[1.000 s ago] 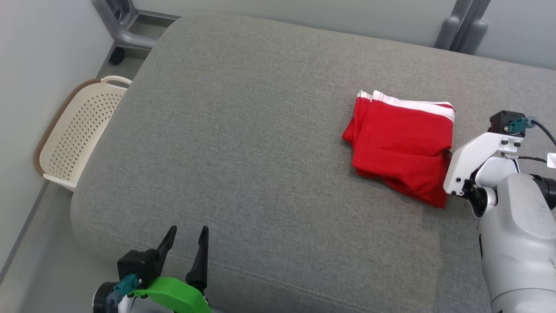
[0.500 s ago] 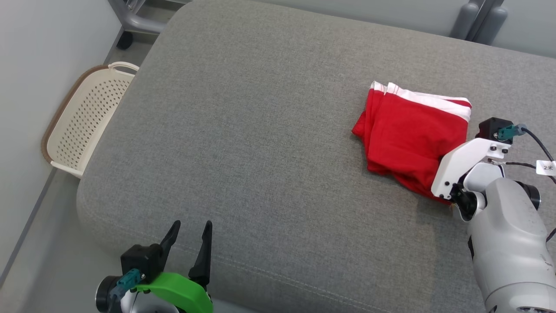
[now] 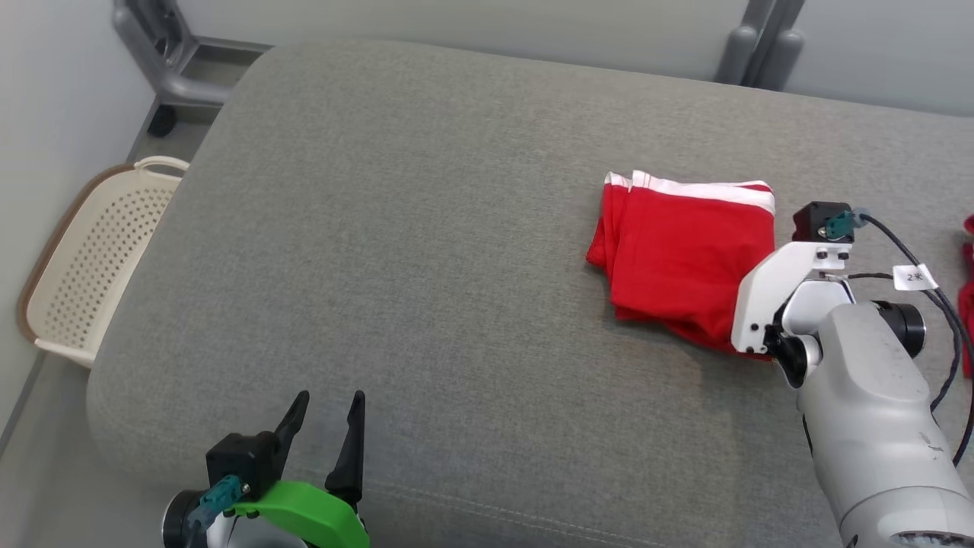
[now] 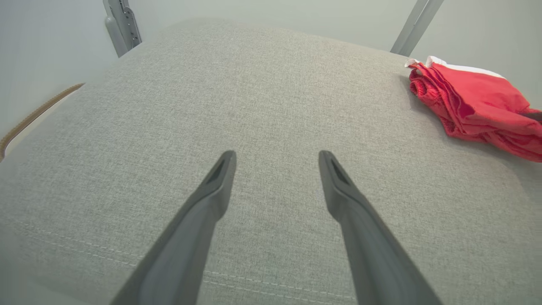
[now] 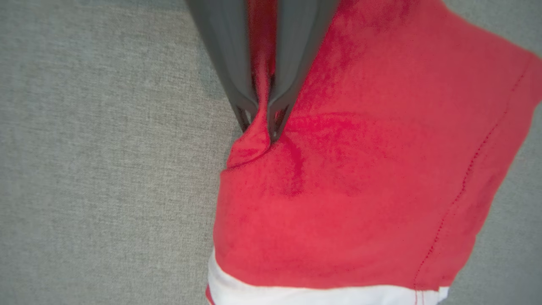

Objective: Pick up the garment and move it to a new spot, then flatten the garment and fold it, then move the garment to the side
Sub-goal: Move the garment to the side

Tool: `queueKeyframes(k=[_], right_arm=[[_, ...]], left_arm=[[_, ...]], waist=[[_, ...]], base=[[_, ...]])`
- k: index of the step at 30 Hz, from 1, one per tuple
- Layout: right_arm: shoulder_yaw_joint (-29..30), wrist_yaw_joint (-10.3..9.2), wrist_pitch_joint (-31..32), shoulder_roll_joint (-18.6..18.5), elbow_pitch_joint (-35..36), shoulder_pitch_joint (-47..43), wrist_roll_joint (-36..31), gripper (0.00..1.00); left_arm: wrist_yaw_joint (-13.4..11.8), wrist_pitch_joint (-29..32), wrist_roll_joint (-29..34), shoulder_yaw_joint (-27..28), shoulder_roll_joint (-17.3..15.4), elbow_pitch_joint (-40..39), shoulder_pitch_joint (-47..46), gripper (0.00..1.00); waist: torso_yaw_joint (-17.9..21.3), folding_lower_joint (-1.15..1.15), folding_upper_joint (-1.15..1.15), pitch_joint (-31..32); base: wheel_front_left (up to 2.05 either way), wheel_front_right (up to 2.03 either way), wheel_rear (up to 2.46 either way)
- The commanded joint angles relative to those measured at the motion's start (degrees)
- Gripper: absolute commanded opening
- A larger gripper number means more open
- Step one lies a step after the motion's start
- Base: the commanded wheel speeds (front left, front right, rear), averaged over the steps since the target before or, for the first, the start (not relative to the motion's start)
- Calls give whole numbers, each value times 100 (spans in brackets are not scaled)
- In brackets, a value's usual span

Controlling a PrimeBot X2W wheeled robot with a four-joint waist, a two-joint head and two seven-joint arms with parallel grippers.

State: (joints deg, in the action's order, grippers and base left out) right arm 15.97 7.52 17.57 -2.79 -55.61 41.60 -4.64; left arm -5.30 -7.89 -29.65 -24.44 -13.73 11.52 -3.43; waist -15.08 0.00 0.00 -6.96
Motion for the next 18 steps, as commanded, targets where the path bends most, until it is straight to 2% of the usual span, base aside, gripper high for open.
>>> queueKeyframes(k=[1, 7, 10, 15, 18], right_arm=[[-80, -7, 30, -23, 28, 44, -79, 0], [-747, -8, 315, -110, 241, 131, -268, 0], [-1190, -8, 427, -284, 356, 208, -250, 0], [-2089, -8, 519, -642, 504, 352, 43, 0], [-2746, -8, 545, -923, 563, 457, 478, 0]], left_arm=[[-12, -29, -49, 0, -38, -6, 50, 100], [-20, -37, -58, -32, -8, -38, -14, 100], [-5, -26, -51, -65, 3, -45, -71, 100], [28, 0, -4, -116, -24, -64, -169, 100], [49, 11, 30, -158, -38, -86, -254, 100]], waist=[[334, 0, 0, 188], [961, 0, 0, 273], [1252, 0, 0, 262], [1674, 0, 0, 151], [1861, 0, 0, 28]], base=[[0, 0, 0], [0, 0, 0], [0, 0, 0], [0, 0, 0], [0, 0, 0]])
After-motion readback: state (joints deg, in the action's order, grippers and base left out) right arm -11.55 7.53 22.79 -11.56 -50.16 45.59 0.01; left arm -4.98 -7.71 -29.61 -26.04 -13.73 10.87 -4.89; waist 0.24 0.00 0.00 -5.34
